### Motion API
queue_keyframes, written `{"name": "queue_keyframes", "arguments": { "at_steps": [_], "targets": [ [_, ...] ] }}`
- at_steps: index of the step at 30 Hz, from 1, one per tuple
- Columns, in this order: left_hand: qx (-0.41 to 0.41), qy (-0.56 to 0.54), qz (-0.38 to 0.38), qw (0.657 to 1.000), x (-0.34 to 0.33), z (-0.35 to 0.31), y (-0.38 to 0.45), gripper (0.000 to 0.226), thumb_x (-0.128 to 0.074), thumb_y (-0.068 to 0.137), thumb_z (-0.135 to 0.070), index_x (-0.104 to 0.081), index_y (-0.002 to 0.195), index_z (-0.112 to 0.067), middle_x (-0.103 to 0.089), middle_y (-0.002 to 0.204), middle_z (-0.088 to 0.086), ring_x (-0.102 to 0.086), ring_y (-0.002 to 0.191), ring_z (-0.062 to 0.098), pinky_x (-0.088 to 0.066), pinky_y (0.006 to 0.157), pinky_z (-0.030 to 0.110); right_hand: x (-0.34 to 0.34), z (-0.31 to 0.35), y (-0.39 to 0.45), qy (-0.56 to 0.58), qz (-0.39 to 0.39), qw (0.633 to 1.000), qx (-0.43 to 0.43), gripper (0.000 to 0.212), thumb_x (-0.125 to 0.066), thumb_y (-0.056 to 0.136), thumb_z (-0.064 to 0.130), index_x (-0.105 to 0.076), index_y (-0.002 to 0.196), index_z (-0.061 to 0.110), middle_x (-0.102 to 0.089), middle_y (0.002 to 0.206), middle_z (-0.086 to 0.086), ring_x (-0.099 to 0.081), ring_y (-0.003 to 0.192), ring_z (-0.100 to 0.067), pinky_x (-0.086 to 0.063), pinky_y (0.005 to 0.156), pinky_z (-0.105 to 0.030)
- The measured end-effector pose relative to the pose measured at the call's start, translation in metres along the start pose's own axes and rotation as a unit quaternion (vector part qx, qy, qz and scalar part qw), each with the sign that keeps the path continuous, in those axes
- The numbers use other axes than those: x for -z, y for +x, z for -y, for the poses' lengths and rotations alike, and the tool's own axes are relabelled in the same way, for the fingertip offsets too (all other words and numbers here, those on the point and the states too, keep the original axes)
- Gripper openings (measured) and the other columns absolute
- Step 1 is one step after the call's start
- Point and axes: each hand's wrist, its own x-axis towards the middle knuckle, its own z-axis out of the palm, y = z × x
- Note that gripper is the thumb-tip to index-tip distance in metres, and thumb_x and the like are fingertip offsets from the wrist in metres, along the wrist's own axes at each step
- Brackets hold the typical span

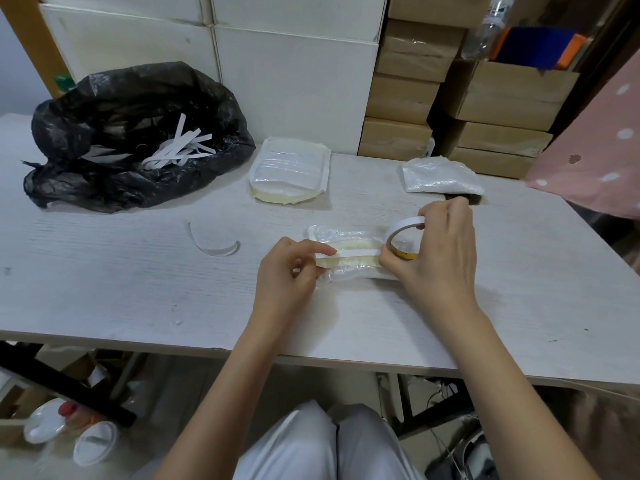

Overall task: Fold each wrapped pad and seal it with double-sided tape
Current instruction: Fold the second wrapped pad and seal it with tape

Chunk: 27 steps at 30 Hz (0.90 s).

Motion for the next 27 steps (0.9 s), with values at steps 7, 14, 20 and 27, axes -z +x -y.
{"name": "queue_keyframes", "arguments": {
  "at_steps": [7,14,20,27],
  "targets": [
    [0.017,0.052,0.015,0.998,-0.001,-0.009,0.001,0.038,-0.040,0.091,-0.008,-0.072,0.085,-0.027,-0.053,0.095,0.005,-0.056,0.093,0.022,-0.051,0.084,0.041,-0.001,-0.007,-0.005,0.030,0.020,0.998,-0.054,0.055,-0.081,0.060,0.033,-0.045,0.093,0.007,-0.041,0.093,-0.011,-0.044,0.084,-0.029,-0.041,0.059,-0.038],
    [-0.261,0.426,-0.027,0.866,-0.030,-0.034,-0.014,0.020,-0.063,0.073,-0.012,-0.066,0.088,0.001,-0.064,0.112,0.021,-0.060,0.109,0.037,-0.048,0.092,0.038,0.011,-0.013,-0.010,0.182,0.092,0.968,-0.148,0.047,-0.062,0.076,0.052,-0.039,0.090,0.013,-0.036,0.096,0.000,-0.041,0.081,-0.014,-0.035,0.067,-0.028],
    [-0.290,0.456,0.033,0.841,-0.043,-0.007,-0.012,0.048,-0.060,0.077,-0.007,-0.057,0.124,-0.014,-0.060,0.117,0.026,-0.056,0.110,0.047,-0.050,0.090,0.051,0.023,-0.020,-0.010,0.295,0.093,0.934,-0.180,0.042,-0.073,0.076,0.037,-0.037,0.070,0.016,-0.034,0.064,0.008,-0.032,0.056,-0.005,-0.031,0.054,-0.016],
    [-0.241,0.437,0.054,0.865,-0.042,-0.009,-0.016,0.044,-0.043,0.083,-0.022,-0.065,0.121,-0.018,-0.060,0.119,0.026,-0.058,0.112,0.044,-0.052,0.087,0.046,0.035,-0.010,0.004,0.191,0.048,0.973,-0.121,0.050,-0.080,0.063,0.035,-0.032,0.055,0.021,-0.032,0.046,0.007,-0.031,0.049,-0.011,-0.028,0.050,-0.026]
  ]
}}
